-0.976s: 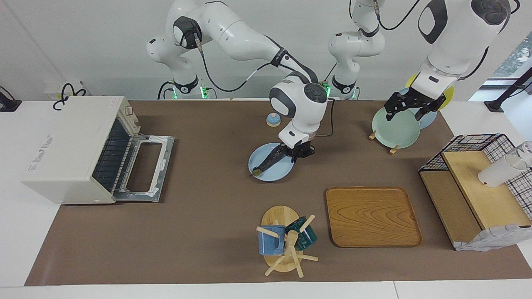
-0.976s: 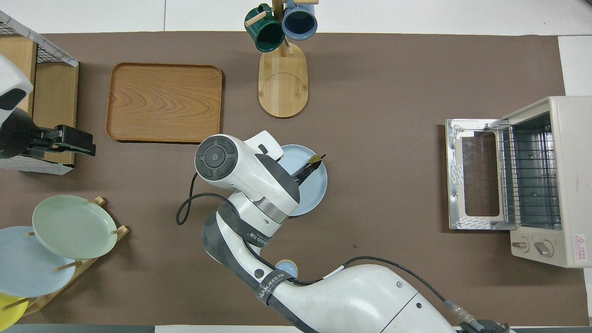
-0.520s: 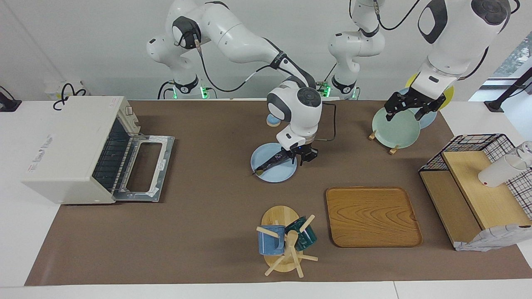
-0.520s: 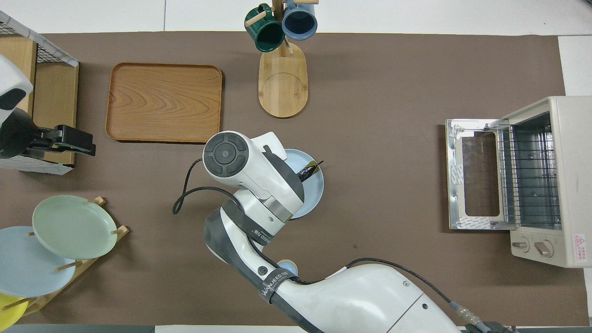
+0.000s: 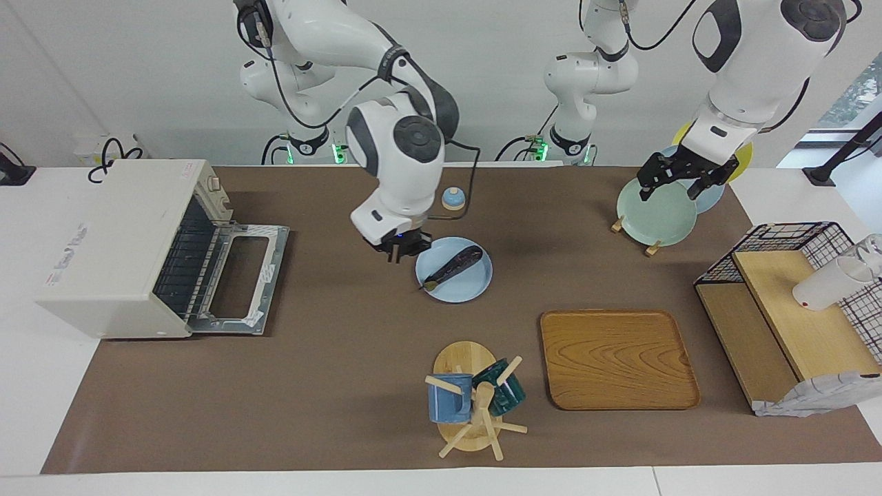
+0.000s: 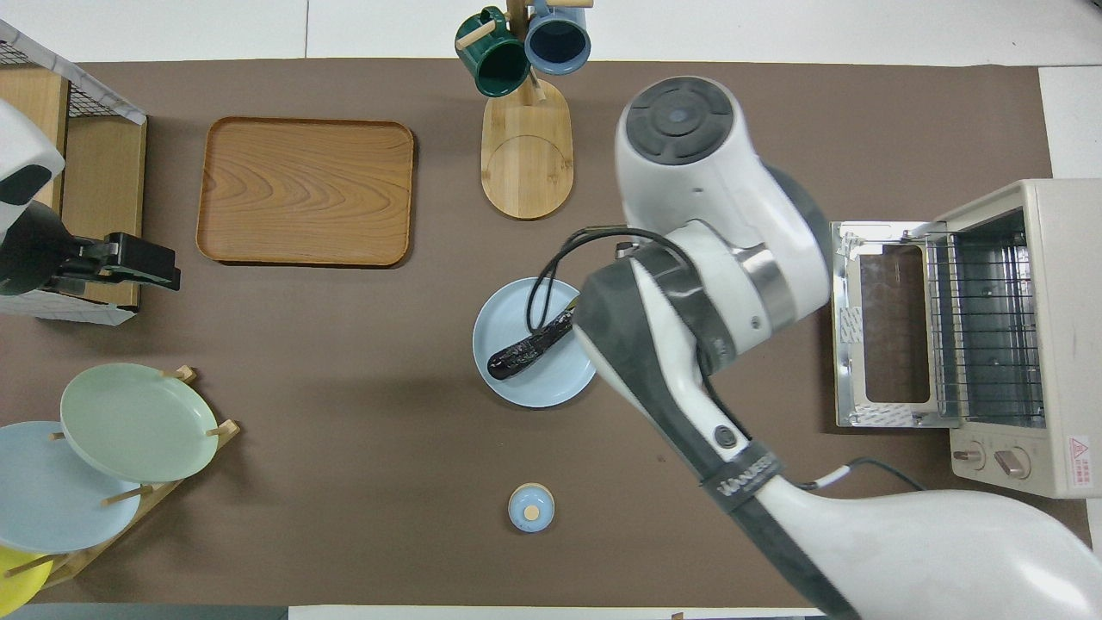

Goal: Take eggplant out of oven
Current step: 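Lower the plate onto the table center and open the right gripper, then reach the left gripper to the eggplant while the right gripper withdraws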

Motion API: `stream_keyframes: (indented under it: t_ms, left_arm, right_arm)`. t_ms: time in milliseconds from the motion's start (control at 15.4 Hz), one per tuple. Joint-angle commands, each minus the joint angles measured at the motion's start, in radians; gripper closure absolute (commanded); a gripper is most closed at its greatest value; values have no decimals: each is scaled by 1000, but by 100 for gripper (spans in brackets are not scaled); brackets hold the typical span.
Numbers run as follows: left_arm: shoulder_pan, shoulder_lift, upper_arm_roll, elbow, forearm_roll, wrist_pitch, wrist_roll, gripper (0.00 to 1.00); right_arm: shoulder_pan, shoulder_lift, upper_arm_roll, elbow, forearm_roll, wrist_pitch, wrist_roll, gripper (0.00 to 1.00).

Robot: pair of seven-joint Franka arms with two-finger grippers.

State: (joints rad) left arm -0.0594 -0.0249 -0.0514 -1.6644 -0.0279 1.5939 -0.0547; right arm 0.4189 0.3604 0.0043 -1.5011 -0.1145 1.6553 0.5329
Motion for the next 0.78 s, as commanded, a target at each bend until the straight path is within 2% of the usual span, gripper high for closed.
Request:
stream_keyframes:
  t_ms: [0, 130, 260, 390, 715]
  left_arm:
    - [-46, -9, -7, -17, 11, 29, -2, 0]
    - [-95, -4, -7, -29, -6, 58, -5, 0]
    - [-137, 3, -5, -57, -73, 109, -37, 0]
    - [-186, 13, -5, -80, -89, 170, -63, 0]
    - [-327, 143, -7, -87, -118, 305, -51, 0]
  right_arm:
    - [-87, -121, 17, -281, -63, 99, -34, 100]
    - [-121, -170, 17, -439, -109, 228, -39, 100]
    - [-182, -193, 17, -548, -166, 334, -43, 100]
    - [-229, -192, 17, -588, -172, 389, -94, 100]
    - [-288, -184, 17, -639, -188, 480, -154, 100]
